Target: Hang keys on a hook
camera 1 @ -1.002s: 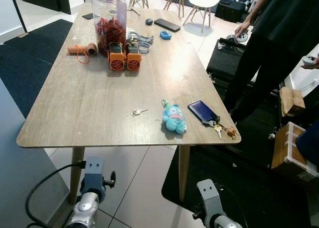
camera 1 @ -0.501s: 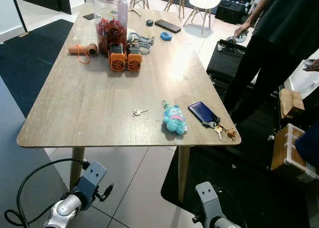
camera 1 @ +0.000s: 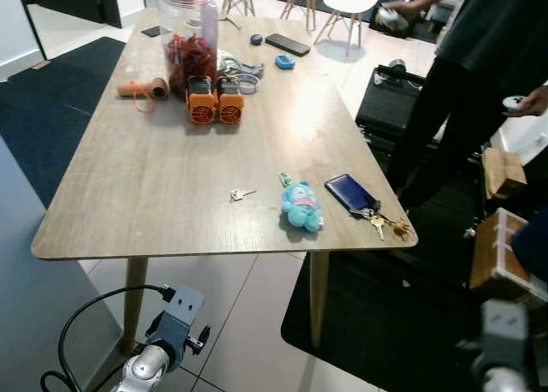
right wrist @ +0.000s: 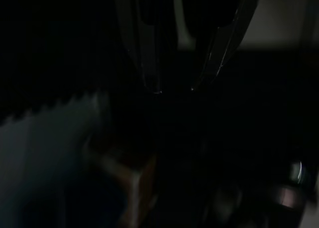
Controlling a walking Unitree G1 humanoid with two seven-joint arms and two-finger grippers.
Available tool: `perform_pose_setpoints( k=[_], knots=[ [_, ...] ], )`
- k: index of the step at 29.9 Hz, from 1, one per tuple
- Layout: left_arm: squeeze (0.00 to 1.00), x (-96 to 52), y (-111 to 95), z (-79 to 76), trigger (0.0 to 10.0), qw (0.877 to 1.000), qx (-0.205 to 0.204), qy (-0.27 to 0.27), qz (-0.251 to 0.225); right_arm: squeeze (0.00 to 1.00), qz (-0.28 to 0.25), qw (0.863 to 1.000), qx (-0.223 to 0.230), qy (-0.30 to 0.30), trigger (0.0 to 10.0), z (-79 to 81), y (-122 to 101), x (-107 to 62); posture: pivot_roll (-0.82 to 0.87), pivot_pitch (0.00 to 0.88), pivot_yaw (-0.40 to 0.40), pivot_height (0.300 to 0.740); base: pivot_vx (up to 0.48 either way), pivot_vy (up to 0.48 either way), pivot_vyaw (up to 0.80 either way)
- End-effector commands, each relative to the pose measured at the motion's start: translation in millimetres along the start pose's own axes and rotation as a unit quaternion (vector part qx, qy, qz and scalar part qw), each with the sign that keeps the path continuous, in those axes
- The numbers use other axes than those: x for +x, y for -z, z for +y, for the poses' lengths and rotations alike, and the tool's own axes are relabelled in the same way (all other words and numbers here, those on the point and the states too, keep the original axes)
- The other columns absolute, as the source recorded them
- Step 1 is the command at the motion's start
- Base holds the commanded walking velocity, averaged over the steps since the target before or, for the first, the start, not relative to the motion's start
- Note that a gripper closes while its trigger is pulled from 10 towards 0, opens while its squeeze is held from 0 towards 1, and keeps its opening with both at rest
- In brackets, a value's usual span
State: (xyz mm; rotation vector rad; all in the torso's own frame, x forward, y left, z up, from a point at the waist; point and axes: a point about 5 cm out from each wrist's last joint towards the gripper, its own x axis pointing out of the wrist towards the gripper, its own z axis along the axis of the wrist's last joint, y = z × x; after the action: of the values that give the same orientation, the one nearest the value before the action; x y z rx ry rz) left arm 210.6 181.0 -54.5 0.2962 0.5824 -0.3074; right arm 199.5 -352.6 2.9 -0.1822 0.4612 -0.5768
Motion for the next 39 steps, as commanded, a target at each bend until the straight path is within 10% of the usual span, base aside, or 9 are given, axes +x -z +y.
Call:
perform_pose_setpoints(
  k=[1, 6, 9, 16, 22, 23, 25, 26, 39],
  knots=[
    [0.00, 1.5, 2, -8.9, 10.0, 1.000, -0.006, 0.005, 0.009, 0.00, -0.039, 0.999, 0.031, -0.008, 10.0, -0.9, -24, 8.8, 0.05, 0.018, -0.097, 0.740, 0.000, 0.000, 0.00],
    [0.00, 2.4, 1, -9.4, 10.0, 1.000, -0.004, 0.002, 0.012, 0.00, -0.077, 0.995, 0.051, -0.025, 10.0, 2.2, -50, 17.2, 0.05, 0.020, -0.097, 0.740, 0.000, 0.000, 0.00],
    [0.00, 4.6, -1, -9.9, 10.0, 1.000, 0.000, -0.005, 0.017, 0.00, -0.169, 0.976, 0.058, -0.126, 10.0, 41.0, -127, 29.6, 0.05, 0.021, -0.105, 0.740, 0.000, 0.000, 0.00],
    [0.00, 5.0, -2, -8.4, 10.0, 1.000, -0.003, -0.016, 0.017, 0.00, -0.233, 0.918, 0.021, -0.321, 10.0, 127.3, -180, 8.3, 0.07, 0.022, -0.117, 0.740, 0.000, 0.000, 0.00],
    [0.00, 4.4, -1, -7.0, 10.0, 0.999, -0.012, -0.027, 0.018, 0.00, -0.274, 0.830, 0.008, -0.486, 10.0, 203.2, -190, -40.1, 0.08, 0.028, -0.126, 0.740, 0.000, 0.000, 0.00],
    [0.00, 4.2, 0, -6.8, 10.0, 0.999, -0.012, -0.029, 0.017, 0.51, -0.267, 0.825, 0.007, -0.499, 10.0, 209.6, -186, -43.6, 0.08, 0.028, -0.127, 0.740, 0.000, 0.000, 0.00],
    [0.00, 4.1, 0, -6.6, 10.0, 0.999, -0.013, -0.030, 0.017, 0.51, -0.261, 0.822, 0.007, -0.507, 10.0, 213.6, -184, -45.9, 0.09, 0.030, -0.129, 0.740, 0.000, 0.000, 0.00],
    [0.00, 3.9, 0, -6.4, 10.0, 0.999, -0.013, -0.031, 0.017, 1.00, -0.253, 0.820, -0.005, -0.513, 10.0, 217.2, -177, -47.2, 0.09, 0.030, -0.129, 0.740, 0.000, 0.000, 0.00],
    [0.00, 3.4, 1, -7.4, 10.0, 0.999, -0.017, -0.030, 0.017, 1.00, -0.219, 0.833, 0.020, -0.508, 10.0, 224.3, -162, -51.0, 0.08, 0.048, -0.124, 0.740, 0.000, 0.000, 0.00]
  ],
)
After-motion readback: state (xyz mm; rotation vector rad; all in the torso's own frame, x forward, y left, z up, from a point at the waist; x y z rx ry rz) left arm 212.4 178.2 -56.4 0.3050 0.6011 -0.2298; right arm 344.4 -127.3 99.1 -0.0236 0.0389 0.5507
